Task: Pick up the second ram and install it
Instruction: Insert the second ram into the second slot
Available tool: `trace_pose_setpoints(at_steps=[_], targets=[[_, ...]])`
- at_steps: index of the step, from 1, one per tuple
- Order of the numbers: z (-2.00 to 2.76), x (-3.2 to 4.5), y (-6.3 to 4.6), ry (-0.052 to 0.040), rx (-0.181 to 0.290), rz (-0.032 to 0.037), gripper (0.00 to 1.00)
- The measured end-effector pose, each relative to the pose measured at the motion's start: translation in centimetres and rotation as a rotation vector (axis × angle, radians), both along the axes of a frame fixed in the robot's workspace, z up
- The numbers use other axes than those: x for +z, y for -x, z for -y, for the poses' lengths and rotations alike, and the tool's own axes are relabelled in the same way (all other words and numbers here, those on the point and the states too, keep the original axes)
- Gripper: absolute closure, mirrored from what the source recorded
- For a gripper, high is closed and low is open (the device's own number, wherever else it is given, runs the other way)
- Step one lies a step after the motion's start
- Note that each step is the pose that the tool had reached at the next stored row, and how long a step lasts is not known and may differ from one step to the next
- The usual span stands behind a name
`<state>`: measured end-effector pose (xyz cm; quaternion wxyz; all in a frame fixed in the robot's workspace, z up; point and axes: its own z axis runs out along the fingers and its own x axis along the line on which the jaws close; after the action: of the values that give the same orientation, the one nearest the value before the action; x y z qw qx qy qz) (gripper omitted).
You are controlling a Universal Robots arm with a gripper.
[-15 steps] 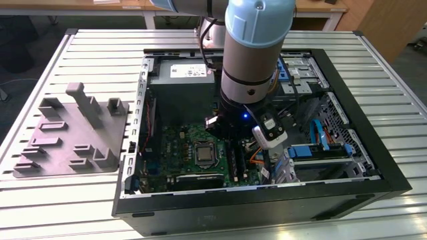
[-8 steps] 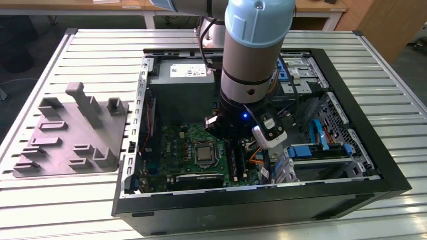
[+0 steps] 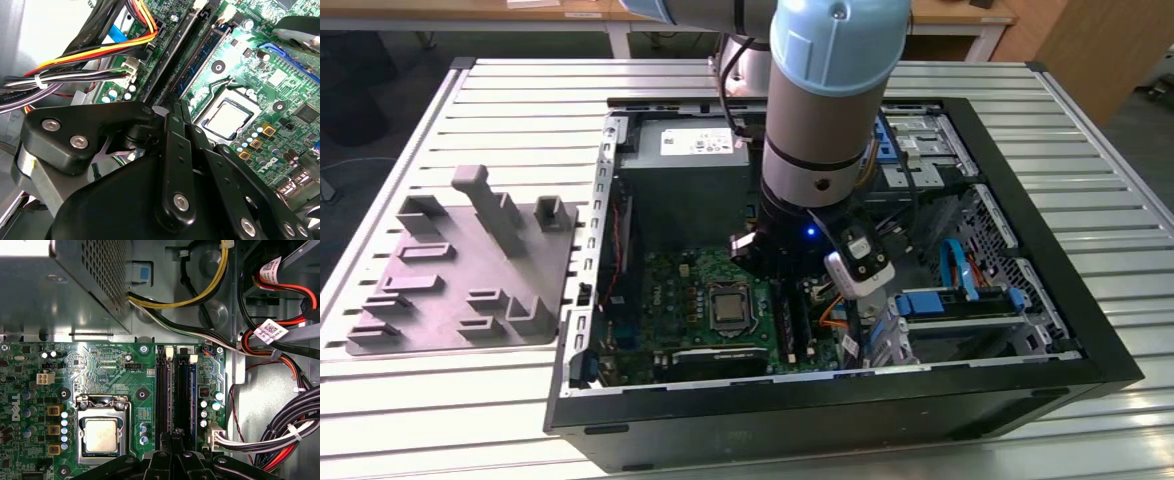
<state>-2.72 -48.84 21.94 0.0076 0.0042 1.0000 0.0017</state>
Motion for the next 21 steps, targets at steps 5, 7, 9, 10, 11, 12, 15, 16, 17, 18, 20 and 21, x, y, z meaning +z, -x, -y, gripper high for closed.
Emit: trace_pose_setpoints(at_steps=[5,7,9,10,11,12,15,16,17,18,20,21], targets=[[0.0,-0.03,0.0,-0.0003,0.0,0.0,0.89],[0.0,-0.11,0.0,-0.0004,0.0,0.0001,0.89],[0.0,-0.11,0.0,-0.0001,0.0,0.0,0.89],[0.0,-0.12,0.0,-0.0001,0.0,0.0,0.89],[0.0,-0.17,0.0,-0.0004,0.0,0.0,0.89],[-0.01,-0.25,0.0,-0.0005,0.0,0.0001,0.89],[0.01,-0.35,0.0,0.0002,0.0,-0.0002,0.89],[0.01,-0.35,0.0,0.0003,0.0,-0.0002,0.89],[0.01,-0.36,0.0,0.0002,0.0,-0.0002,0.89],[0.0,-0.38,0.0,-0.0001,0.0,0.0,0.89],[0.0,-0.38,0.0,-0.0001,0.0,-0.0001,0.89],[0.0,-0.38,0.0,-0.0002,0.0,0.0,0.89]])
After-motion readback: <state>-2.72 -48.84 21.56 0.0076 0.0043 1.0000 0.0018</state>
